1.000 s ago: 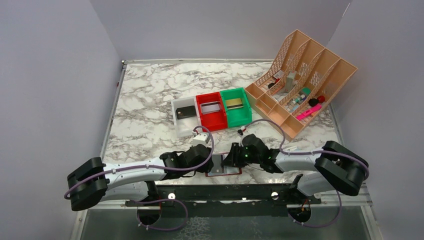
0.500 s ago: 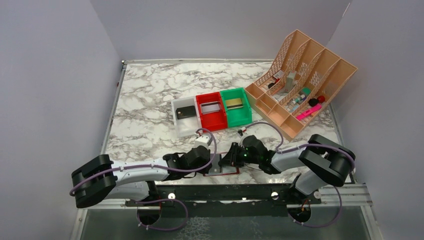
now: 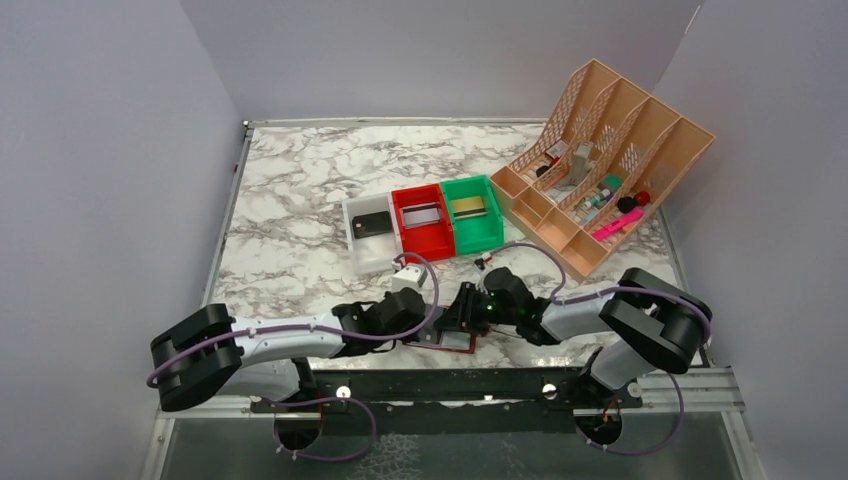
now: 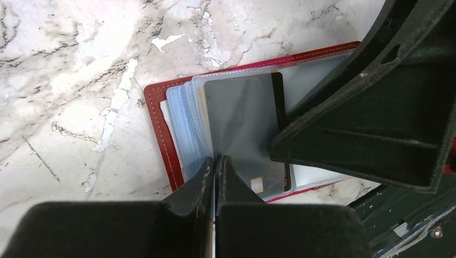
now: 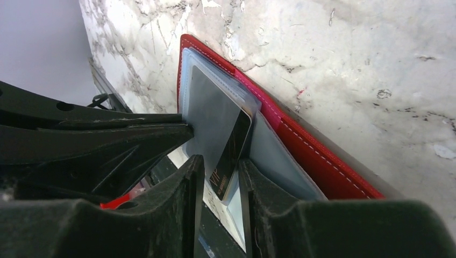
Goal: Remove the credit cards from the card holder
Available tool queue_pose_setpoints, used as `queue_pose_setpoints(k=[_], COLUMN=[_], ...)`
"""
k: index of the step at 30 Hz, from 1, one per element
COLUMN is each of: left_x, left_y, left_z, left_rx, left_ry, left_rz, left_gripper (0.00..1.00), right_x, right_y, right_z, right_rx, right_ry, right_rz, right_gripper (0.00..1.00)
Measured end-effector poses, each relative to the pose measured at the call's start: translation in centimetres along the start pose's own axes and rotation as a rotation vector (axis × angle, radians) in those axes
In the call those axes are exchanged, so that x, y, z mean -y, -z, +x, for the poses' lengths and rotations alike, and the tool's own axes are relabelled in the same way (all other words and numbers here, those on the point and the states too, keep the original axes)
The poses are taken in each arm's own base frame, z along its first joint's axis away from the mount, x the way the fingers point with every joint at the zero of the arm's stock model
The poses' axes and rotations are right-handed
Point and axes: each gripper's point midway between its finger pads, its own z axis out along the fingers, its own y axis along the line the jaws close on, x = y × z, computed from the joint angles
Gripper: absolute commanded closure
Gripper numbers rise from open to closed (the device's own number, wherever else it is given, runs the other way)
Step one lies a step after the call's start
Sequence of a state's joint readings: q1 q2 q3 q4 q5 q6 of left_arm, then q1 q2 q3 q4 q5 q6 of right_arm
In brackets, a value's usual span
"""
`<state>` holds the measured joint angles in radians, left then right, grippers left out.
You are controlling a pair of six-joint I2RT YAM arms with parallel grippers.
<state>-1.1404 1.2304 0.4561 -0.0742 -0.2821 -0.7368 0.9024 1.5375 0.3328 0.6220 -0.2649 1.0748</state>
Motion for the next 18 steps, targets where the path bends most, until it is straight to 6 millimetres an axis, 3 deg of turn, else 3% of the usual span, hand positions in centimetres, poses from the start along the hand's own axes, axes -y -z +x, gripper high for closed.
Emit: queue_pose_setpoints(k=[11, 18], left_x=[0.1, 0.8], left_y=[0.0, 0.2], left_z=[-0.1, -0.1], left_rx=[0.035, 0.057], left_ry=[0.026, 0.094], left_rz=[0.033, 0.089], left_gripper=[1.0, 1.0], right_x=[0.8, 1.2], right_y=[0.2, 1.2], right_z=[-0.2, -0.4], right_rx=[-0.01, 0.013], right_ry=[0.009, 0.05], right_rz=[0.103, 0.158], right_gripper=[0.9, 0.93])
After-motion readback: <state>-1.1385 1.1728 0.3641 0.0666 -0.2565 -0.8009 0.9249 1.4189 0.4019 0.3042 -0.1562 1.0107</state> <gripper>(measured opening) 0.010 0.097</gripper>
